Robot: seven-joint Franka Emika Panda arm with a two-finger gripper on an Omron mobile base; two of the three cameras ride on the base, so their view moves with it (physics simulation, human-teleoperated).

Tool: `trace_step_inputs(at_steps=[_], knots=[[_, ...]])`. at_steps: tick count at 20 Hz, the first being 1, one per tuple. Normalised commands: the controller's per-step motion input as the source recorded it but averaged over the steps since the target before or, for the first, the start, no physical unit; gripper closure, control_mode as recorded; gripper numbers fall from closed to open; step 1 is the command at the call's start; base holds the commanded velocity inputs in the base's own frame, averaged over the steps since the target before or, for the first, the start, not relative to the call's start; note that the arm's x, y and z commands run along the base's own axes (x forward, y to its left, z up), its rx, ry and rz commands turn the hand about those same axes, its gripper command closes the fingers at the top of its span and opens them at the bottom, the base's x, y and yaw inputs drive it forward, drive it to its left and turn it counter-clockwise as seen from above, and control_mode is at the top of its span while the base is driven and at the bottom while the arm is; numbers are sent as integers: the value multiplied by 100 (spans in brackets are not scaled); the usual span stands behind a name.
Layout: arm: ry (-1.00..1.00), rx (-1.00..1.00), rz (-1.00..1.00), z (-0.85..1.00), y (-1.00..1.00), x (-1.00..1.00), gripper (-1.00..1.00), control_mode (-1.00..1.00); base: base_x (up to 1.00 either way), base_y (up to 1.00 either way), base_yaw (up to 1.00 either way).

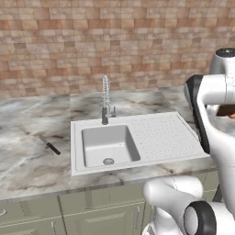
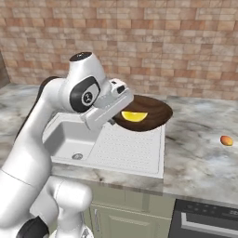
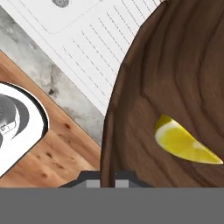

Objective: Pick the lemon wedge from the sink and place it in the bowl. Then pick the bowl and place it in the microwave. Then close the microwave door and press the start button.

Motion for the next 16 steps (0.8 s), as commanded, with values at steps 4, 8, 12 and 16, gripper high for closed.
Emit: trace_step_inputs(at_steps=[4,8,12,16], knots=[[-5,0,27,-14,54,0,100,-100,0,0,0],[-13,0,20,-6,51,0,100,-100,0,0,0],[-5,0,7,5,13,-1,100,-100,0,0,0],[0,0,2,11,8,-14,100,-100,0,0,0]])
